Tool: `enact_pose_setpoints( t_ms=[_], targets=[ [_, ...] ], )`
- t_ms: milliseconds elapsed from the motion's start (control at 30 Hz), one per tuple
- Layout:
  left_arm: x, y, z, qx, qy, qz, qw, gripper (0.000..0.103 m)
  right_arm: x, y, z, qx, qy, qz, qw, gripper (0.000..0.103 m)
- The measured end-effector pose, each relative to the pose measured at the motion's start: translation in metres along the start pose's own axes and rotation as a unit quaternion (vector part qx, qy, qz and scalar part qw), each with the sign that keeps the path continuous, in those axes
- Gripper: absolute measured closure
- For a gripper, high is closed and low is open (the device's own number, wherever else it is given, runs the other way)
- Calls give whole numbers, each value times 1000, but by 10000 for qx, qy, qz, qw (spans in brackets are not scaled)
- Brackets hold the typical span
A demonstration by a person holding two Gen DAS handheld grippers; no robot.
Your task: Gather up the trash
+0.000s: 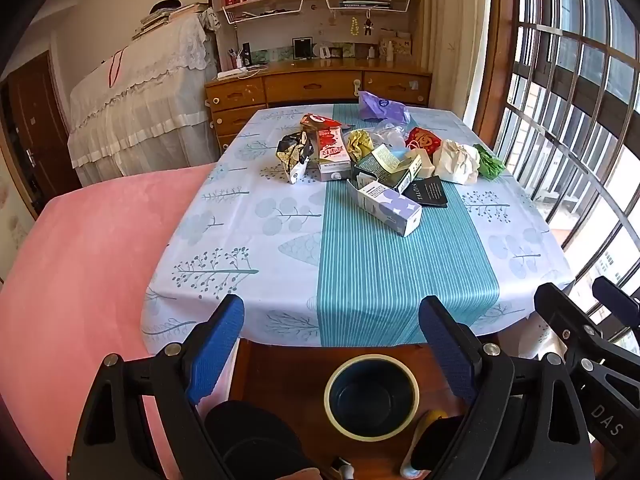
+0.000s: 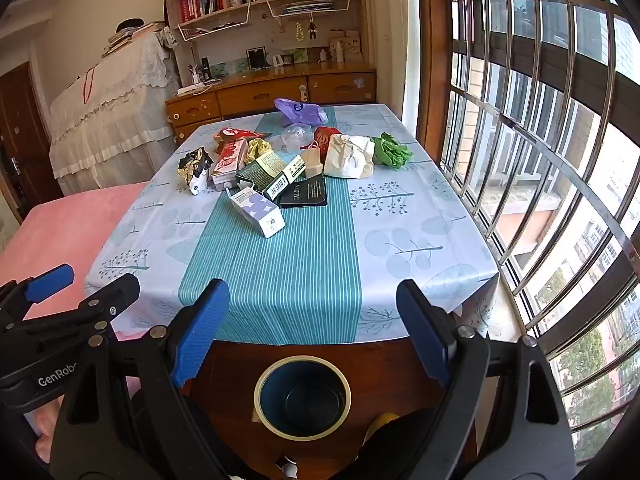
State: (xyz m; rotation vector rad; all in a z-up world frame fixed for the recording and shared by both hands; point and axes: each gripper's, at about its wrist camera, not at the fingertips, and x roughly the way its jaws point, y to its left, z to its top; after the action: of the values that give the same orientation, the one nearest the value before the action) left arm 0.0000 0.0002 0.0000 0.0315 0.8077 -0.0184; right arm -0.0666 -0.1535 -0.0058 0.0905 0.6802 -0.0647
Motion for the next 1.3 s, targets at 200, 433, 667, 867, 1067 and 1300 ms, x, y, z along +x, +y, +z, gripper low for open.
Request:
enact_pose_setpoints(
  t_ms=[200, 433, 667, 867, 1067, 1300],
  targets=[
    [0, 4, 1, -20, -19, 9, 10000, 12, 0, 0, 0, 19, 9, 18, 10000, 19],
    [0, 0, 0, 26, -20, 27, 10000, 12, 0, 0, 0, 25, 10, 18, 10000, 19],
    [0, 0, 0, 11, -30, 4, 10000, 14, 0, 0, 0, 21, 12, 22, 10000, 19],
    [-1, -5, -2, 7, 42, 23, 10000, 19, 1, 1, 0, 22, 14, 20, 10000, 19],
    [5, -14, 0, -1, 80, 2, 10000, 20, 1, 1, 0, 17, 16, 19, 10000, 19],
    [8, -5, -2, -1, 164, -100, 9998, 24, 1, 2, 0, 17, 20, 16, 10000, 19]
  ],
)
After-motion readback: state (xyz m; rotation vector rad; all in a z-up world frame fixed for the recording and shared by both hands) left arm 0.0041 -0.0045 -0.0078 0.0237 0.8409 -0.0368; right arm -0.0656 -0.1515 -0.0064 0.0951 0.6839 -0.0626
